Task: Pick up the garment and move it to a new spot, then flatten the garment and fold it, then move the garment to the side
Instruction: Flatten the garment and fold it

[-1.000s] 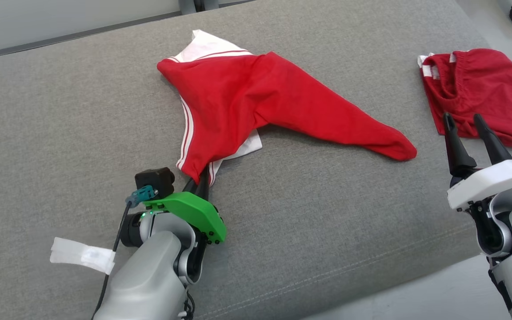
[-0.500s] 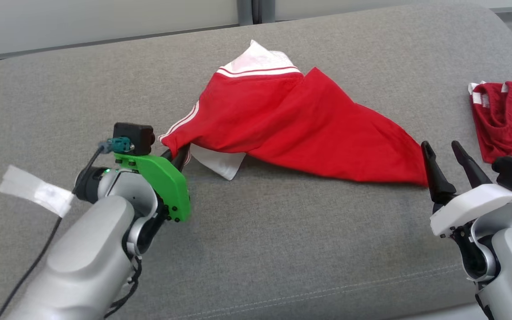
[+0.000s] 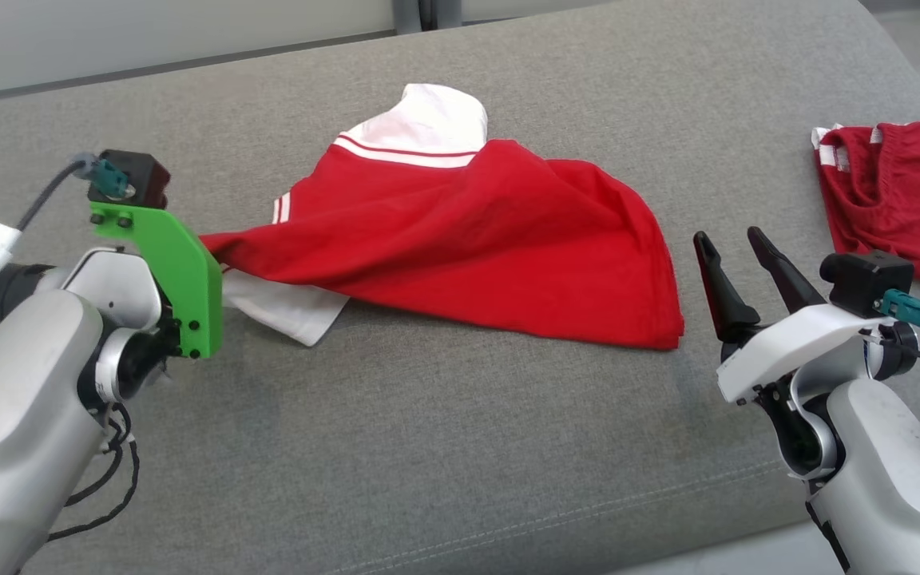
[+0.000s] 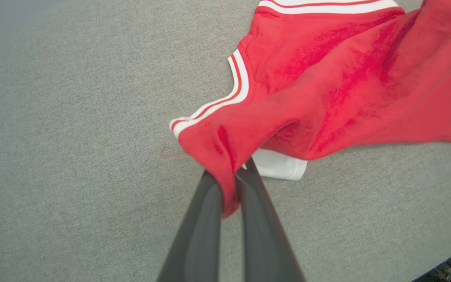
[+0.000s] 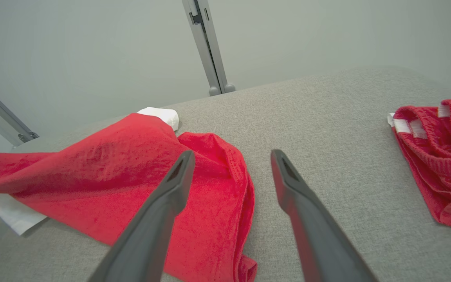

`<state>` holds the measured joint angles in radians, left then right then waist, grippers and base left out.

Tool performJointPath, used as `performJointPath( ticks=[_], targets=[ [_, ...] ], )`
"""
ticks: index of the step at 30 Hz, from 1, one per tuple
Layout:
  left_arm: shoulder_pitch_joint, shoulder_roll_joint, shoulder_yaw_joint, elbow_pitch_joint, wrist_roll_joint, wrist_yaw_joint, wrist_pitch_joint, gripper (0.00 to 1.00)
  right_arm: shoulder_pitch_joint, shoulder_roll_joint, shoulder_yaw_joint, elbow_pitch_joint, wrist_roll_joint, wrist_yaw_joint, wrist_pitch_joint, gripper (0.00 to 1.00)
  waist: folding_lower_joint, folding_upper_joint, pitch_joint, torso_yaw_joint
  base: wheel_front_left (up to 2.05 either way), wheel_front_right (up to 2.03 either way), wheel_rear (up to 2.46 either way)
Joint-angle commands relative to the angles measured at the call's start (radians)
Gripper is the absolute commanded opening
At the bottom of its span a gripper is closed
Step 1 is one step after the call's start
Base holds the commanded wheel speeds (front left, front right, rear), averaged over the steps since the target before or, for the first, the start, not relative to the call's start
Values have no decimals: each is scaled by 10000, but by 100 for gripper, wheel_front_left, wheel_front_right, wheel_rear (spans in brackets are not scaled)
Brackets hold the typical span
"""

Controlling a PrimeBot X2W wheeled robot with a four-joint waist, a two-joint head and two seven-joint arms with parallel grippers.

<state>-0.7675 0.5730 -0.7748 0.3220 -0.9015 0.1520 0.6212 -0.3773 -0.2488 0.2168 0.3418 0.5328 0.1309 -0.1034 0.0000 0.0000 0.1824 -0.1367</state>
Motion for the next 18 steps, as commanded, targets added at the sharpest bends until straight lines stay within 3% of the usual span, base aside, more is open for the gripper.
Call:
performJointPath(
  ticks=[1,3,4,5,6,18],
  targets=[
    [-285,116,141,201,-77,127,90,0,-204,1,112,75,48,-3,-96,100,0,0,281,-392,0,0,0],
    [-409,108,383,536,-154,263,-146,0,-352,21,227,158,81,-3,-165,100,0,0,379,-579,0,0,0],
    [-395,56,474,726,-200,294,-268,13,-397,30,282,212,98,-4,-201,100,0,0,408,-654,0,0,0],
    [-378,22,565,944,-223,336,-415,38,-422,38,326,254,123,-3,-238,100,0,0,435,-714,0,0,0],
    [-364,10,657,1131,-224,368,-611,100,-436,39,366,303,138,-3,-272,100,0,0,448,-753,0,0,0],
    [423,-103,1136,2124,-567,105,-2031,100,69,-263,114,706,295,-3,-579,100,0,0,-221,-63,0,0,0]
  ],
)
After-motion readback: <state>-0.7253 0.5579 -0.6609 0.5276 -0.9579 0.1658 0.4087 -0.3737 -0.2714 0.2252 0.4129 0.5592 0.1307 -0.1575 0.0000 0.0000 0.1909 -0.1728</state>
